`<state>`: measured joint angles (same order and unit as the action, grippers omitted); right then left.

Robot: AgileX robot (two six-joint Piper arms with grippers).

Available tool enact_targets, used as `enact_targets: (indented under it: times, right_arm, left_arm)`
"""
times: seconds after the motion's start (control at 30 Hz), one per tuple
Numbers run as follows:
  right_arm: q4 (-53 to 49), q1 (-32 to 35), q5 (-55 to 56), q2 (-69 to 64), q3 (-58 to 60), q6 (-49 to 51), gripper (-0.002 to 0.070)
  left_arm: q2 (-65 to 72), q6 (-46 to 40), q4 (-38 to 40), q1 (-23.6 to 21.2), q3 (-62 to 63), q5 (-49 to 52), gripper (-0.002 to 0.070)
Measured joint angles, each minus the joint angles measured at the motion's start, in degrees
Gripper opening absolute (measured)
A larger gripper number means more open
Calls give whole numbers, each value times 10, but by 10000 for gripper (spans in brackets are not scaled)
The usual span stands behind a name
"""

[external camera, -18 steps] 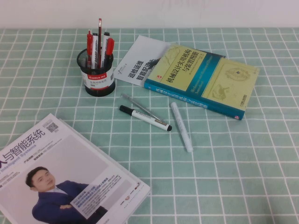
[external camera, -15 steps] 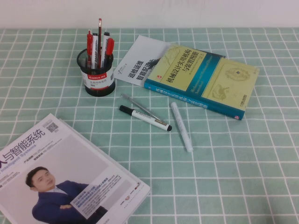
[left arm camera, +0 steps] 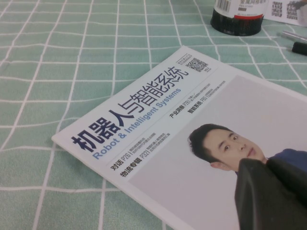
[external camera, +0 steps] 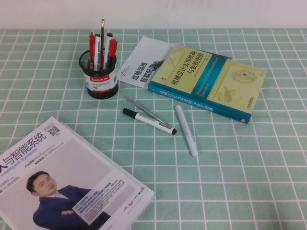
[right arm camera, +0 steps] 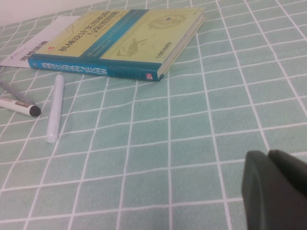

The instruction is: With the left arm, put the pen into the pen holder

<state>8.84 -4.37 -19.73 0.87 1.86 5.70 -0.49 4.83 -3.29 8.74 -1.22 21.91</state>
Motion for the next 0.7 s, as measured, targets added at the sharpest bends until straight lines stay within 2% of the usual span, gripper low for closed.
enact_targets:
  times: [0.3, 0.53, 0.7]
  right_arm:
    - [0, 0, 0, 0, 0, 0, -20]
    - [0, 0, 0, 0, 0, 0, -20]
    - [0, 0, 0, 0, 0, 0, -20]
  left_arm:
    - [0, 7, -1, 0, 0, -6, 0]
    - [0, 122, 33, 0, -4, -63, 0]
    - [0, 145, 46, 0, -4, -109, 0]
